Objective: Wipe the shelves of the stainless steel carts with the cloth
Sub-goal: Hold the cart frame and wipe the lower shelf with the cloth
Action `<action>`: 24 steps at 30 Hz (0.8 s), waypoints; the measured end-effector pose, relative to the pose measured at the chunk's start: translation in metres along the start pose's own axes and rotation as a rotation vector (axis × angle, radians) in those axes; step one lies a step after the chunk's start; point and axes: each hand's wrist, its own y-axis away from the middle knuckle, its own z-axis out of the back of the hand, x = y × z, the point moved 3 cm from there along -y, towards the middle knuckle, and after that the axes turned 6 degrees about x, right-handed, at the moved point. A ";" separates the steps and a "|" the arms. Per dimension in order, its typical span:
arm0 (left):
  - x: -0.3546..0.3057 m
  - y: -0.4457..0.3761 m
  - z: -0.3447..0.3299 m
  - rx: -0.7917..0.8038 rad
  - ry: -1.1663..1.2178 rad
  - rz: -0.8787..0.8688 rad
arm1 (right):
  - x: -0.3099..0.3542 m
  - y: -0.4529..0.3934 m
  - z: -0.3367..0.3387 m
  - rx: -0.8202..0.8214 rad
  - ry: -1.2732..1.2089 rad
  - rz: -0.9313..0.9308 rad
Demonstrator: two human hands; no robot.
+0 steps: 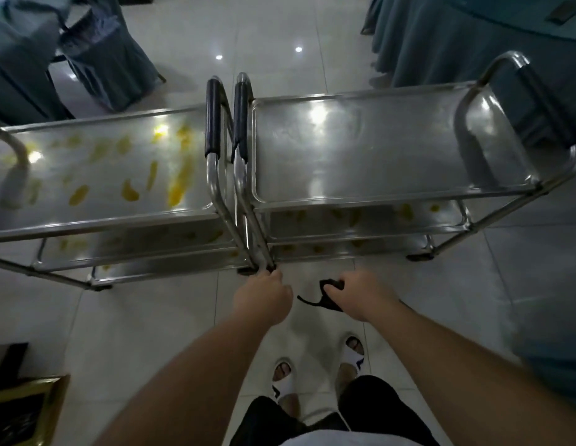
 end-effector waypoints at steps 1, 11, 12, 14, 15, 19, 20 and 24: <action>0.002 -0.005 -0.001 -0.002 0.017 0.010 | 0.000 -0.005 -0.003 0.008 -0.008 -0.005; 0.015 -0.082 -0.007 -0.029 0.215 0.166 | 0.006 -0.098 0.007 0.031 -0.038 0.075; 0.015 -0.092 -0.009 -0.026 0.241 0.174 | 0.005 -0.109 0.008 0.018 -0.047 0.076; 0.017 -0.117 -0.015 -0.013 0.349 0.212 | 0.005 -0.131 0.007 -0.012 -0.062 0.074; 0.018 -0.129 -0.017 -0.002 0.462 0.252 | 0.004 -0.143 0.004 -0.022 -0.065 0.074; 0.029 -0.191 -0.027 -0.096 0.760 0.336 | 0.007 -0.199 -0.014 -0.077 -0.078 0.079; 0.035 -0.206 -0.027 -0.129 0.783 0.349 | 0.009 -0.216 -0.020 -0.099 -0.098 0.078; 0.070 -0.268 -0.042 -0.245 0.890 0.396 | 0.020 -0.283 -0.047 -0.119 -0.187 0.066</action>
